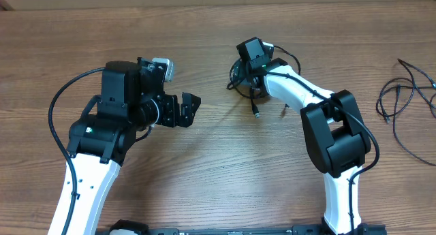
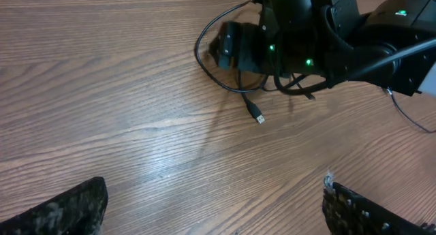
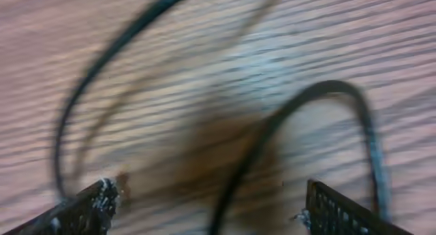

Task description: Untangle cables

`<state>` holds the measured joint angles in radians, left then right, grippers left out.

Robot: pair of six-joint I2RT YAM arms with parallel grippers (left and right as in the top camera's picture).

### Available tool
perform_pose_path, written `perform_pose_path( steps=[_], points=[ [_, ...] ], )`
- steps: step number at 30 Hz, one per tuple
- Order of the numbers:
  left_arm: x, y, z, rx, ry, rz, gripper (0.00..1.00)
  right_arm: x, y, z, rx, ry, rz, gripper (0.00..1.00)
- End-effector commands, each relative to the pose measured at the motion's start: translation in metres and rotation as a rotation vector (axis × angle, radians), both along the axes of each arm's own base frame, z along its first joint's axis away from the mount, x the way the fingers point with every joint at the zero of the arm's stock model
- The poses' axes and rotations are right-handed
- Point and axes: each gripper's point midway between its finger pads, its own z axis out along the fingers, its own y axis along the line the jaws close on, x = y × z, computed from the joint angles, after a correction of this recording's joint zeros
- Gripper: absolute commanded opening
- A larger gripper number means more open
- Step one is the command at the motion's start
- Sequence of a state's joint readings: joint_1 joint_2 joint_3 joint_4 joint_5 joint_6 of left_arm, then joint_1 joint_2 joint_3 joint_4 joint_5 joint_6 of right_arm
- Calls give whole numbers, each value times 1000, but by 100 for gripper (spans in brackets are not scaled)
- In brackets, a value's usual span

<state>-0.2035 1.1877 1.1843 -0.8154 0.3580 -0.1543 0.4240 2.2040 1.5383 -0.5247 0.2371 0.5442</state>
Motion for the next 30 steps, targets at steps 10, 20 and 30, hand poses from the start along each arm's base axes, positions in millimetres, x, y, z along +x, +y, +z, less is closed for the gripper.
perform_pose_path(
  steps=[10,20,30],
  points=[
    [1,-1,5,0,-14,0,100,-49,-22,-68,-103,241,98,4],
    [1,-1,5,0,-14,1,100,13,-43,115,-164,-15,-6,4],
    [1,-1,5,0,-14,1,100,-15,-182,491,-287,-801,-447,4]
  ],
)
